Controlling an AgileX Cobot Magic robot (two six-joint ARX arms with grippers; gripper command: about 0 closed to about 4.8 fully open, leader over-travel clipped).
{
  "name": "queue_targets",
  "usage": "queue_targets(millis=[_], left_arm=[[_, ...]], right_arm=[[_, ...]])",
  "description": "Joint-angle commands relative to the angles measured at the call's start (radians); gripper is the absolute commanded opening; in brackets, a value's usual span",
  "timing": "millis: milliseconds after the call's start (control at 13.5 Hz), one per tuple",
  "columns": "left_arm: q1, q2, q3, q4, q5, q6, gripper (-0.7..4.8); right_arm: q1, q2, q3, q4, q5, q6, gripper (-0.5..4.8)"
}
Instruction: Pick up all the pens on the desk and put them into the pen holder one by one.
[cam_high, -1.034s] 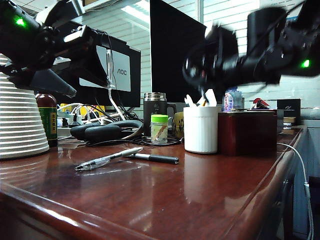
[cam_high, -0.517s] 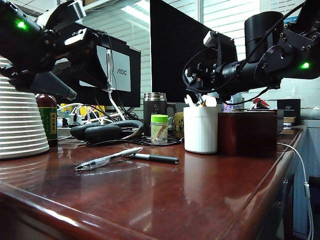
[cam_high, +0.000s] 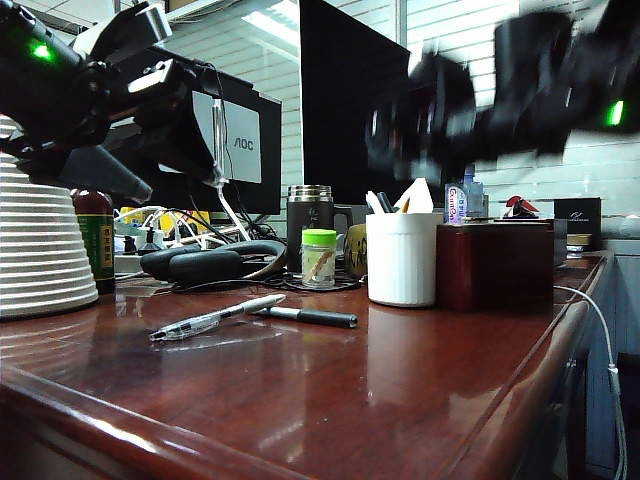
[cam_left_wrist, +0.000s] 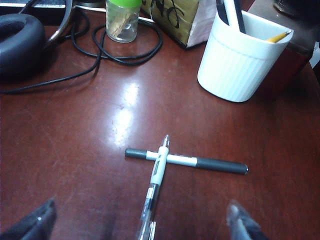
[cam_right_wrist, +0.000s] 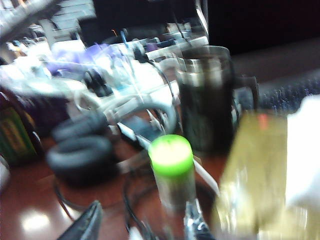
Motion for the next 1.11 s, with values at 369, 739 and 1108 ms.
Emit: queue_targets(millis=[369,739,1108], left_arm=[[-0.001,0.335,0.283,-0.263,0.024,0.095,4.79],[-0.001,0.515,0.378,-0.381,0.033,0.091,4.79],[-0.001,0.555,0.377,-0.306,0.028,0.083,1.49]], right_arm=[[-0.003,-0.397,0.007,-0.575,-0.14,-0.208,2.23],[-0.003,-0.434,0.007,-0.694,-0.14,-0.265,2.23],[-0.003,-0.434,0.007,-0.734,-0.135,-0.266,2.22]])
